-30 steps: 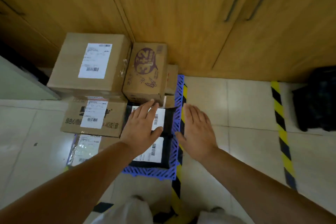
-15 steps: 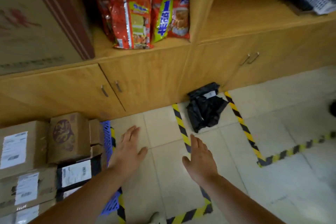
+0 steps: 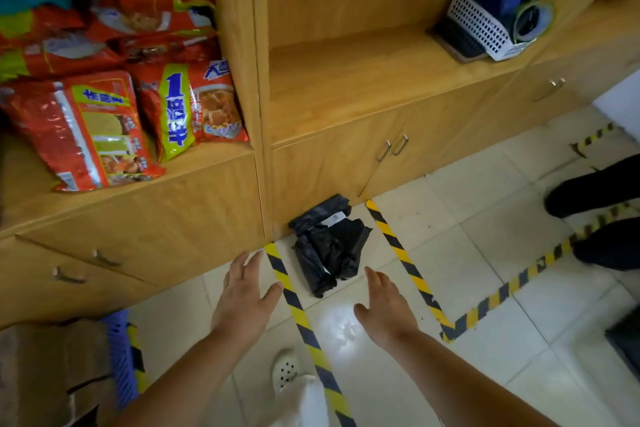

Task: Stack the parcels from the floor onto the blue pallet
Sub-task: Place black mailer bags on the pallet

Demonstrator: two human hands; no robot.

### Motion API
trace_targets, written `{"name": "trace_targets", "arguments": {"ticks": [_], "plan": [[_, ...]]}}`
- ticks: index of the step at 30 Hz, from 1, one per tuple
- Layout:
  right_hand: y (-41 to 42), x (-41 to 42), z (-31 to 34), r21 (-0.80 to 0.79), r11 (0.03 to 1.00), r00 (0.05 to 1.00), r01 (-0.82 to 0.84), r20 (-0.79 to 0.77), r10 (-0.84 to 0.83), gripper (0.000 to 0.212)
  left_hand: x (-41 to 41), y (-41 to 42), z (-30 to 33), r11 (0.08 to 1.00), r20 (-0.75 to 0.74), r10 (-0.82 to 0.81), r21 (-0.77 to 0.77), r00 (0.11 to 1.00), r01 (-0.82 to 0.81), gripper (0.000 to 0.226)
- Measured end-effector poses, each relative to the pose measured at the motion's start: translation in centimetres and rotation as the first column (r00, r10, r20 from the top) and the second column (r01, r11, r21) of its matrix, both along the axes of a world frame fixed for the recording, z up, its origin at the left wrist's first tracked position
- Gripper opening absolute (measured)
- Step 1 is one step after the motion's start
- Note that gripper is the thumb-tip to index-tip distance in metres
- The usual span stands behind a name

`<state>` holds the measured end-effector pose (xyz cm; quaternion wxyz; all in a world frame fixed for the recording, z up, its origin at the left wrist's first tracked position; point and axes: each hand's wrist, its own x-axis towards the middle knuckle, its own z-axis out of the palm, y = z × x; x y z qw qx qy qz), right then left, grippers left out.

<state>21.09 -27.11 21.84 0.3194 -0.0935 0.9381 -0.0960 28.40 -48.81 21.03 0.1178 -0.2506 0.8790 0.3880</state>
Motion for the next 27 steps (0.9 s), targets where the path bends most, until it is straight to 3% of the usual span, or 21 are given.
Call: {"name": "trace_targets", "arguments": {"ticks": [12,19,25,27], "plan": [[4.0,-17.0,-15.6,-0.039,0.967,0.955,0.253,0.171,-0.243,0.053,-18.0,4.5,-12.7,0.999,0.102,-0.034,0.029,0.994,0.031,0.064],[5.4,-23.4,-28.0,-0.063,0.924,0.894,0.378,0.282,-0.347,0.049,-23.0,7.2,-22.0,1.000,0.095,-0.001,0.021,0.995,-0.001,0.064],[4.8,-27.7,-37.3,-0.124,0.871,0.864,0.476,0.251,-0.437,0.046,-26.0,8.3,-29.5,0.998,0.131,-0.064,-0.002,0.989,0.065,0.065],[4.4,-28.9,-40.0,-0.147,0.827,0.832,0.543,0.221,-0.508,0.055,-26.8,8.5,-31.5,0.998,0.117,-0.066,0.004,0.991,0.066,0.066]]}}
